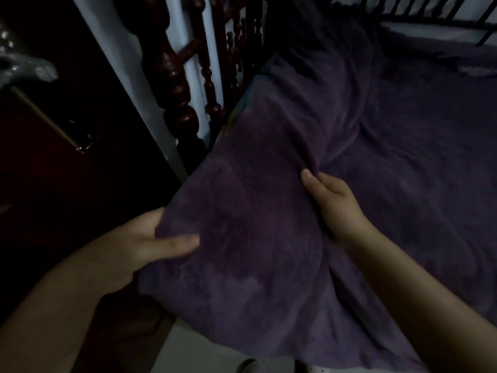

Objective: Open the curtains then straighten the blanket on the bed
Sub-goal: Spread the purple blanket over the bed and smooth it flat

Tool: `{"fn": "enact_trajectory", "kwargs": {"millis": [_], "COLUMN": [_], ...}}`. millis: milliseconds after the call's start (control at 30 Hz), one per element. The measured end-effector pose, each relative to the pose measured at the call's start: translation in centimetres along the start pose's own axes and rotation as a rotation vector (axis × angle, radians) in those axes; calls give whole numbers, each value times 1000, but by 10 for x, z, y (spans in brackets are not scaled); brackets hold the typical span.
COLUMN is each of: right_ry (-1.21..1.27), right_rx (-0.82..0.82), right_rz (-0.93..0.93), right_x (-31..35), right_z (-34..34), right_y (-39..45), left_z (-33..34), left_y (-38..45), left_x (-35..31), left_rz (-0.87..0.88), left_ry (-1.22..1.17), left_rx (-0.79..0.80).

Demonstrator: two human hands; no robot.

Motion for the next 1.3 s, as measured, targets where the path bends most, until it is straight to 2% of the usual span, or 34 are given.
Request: {"fn": "enact_trajectory", "kwargs": {"millis": [67,133,167,200,300,400,433,467,500,600,700,733,800,933,1000,1067,1133,1200,1267,1300], "right_ry": [-20,27,71,98,192,297,314,320,326,346,181,71,-83,-133,-183,-297,-409,-800,-1159,-1214], "right_rx": [-84,-147,-173,-215,-364,-455,-472,-502,-529,-595,-725,-746,-743,-631,-568,-443,-217,91,379,460], "right_rz": [24,49,52,50,7,-13,-40,-66,-87,-132,-65,-33,9,11,2,16,121,310,535,648], "right_x": [-16,-32,-36,-39,-28,-7,-1,6,11,28,48,54,61,55,47,32,-4,-59,-112,-135], "right_z": [-11,-26,-34,-46,-85,-123,-134,-147,-158,-186,-214,-221,-222,-192,-170,-138,-104,-76,-65,-64], "right_y": [-7,-19,-26,-31,-38,-40,-42,-47,-51,-57,-54,-51,-44,-33,-29,-27,-22,-20,-31,-35], "left_z": [3,15,20,26,56,67,71,75,81,101,138,145,144,106,72,34,6,-19,-33,-37], "left_y": [7,16,27,39,73,112,124,134,142,133,85,65,42,23,21,16,3,-6,2,12], "left_x": [47,113,149,178,213,188,176,168,163,153,119,103,74,43,56,92,139,190,208,214], "left_rz": [-244,-507,-580,-581,-476,-165,-112,-94,-156,-237,-357,-389,-409,-467,-536,-684,-917,-1134,-1099,-1045], "left_ry": [40,369,558,738,986,997,1014,1018,975,641,474,377,172,50,45,88,284,733,1185,1250], "left_rx": [262,458,472,415,133,-232,-237,-197,-124,144,470,517,495,348,236,91,-22,26,38,25]}}
Point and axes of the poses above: each hand's wrist, its own y-axis towards the middle knuckle, its own z-axis out of the palm, x = y × z, the point moved 5 cm from there along y, towards the middle knuckle, and after that the axes turned 1 degree about x, right-handed, at the moved point
